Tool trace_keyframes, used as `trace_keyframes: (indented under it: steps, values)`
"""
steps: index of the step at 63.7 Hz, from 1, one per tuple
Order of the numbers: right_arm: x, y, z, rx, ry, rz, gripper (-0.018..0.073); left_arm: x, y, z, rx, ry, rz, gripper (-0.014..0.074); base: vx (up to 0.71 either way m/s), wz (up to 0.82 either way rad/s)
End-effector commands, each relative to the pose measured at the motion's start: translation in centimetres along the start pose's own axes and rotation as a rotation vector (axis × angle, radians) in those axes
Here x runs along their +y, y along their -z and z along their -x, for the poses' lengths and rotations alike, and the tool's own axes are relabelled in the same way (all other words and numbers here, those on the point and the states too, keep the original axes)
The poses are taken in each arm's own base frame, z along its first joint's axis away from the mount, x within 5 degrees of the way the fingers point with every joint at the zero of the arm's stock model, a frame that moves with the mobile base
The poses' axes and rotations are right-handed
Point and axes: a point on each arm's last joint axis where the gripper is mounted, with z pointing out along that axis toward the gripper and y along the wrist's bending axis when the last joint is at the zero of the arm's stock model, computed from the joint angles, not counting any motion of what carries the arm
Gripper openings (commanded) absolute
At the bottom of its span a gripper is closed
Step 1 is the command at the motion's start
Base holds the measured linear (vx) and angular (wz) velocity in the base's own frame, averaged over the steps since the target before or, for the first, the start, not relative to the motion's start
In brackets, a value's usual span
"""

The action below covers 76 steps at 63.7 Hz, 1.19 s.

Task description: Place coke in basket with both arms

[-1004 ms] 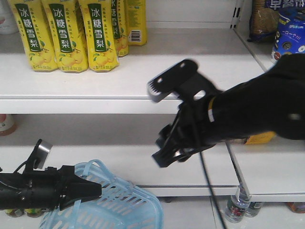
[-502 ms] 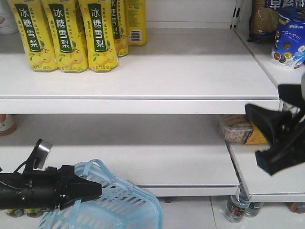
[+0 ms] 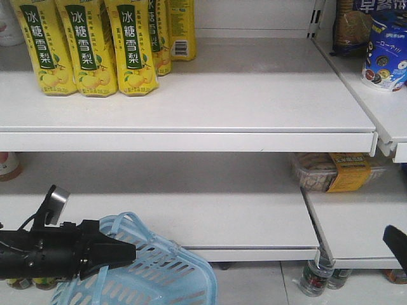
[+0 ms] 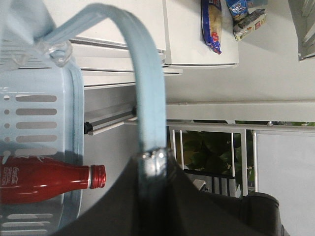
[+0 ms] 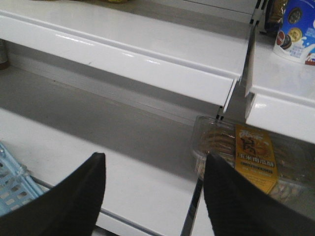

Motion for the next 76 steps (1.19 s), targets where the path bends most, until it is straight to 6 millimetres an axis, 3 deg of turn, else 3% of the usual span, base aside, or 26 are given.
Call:
trace_keyframes:
  steps: [1, 12, 33, 45, 56, 76]
  values:
    - [0.1, 0.2, -0.7, -0.05, 0.022, 0.009, 0.0434, -2.4, 0.5, 0.7, -0.052, -0.003, -0.15, -0.0006, 0.0, 0.0]
    - [0.8, -0.8, -4.5, 0.038, 0.063, 0.03, 0.0434, -2.4, 0.5, 0.7, -0.052, -0.003, -0.15, -0.0006, 0.0, 0.0]
    - [1.6, -0.8, -3.6, -0.048, 0.052, 0.114, 0.0407, -2.4, 0.5, 0.7, -0.052, -0.003, -0.15, -0.0006, 0.0, 0.0]
    - [1.6, -0.8, -3.7, -0.044, 0.045, 0.114, 0.0275, -2.4, 0.5, 0.7, -0.052, -0.003, -0.15, -0.0006, 0.0, 0.0]
    - [1.6, -0.8, -3.7, -0.045, 0.046, 0.114, -0.0017, -2.4, 0.5, 0.7, -0.052, -0.003, -0.15, -0.0006, 0.0, 0.0]
    - [1.6, -0.8, -3.7, -0.045, 0.048, 0.115, -0.0009, -2.4, 0.5, 0.7, -0.052, -0.003, -0.15, -0.0006, 0.0, 0.0]
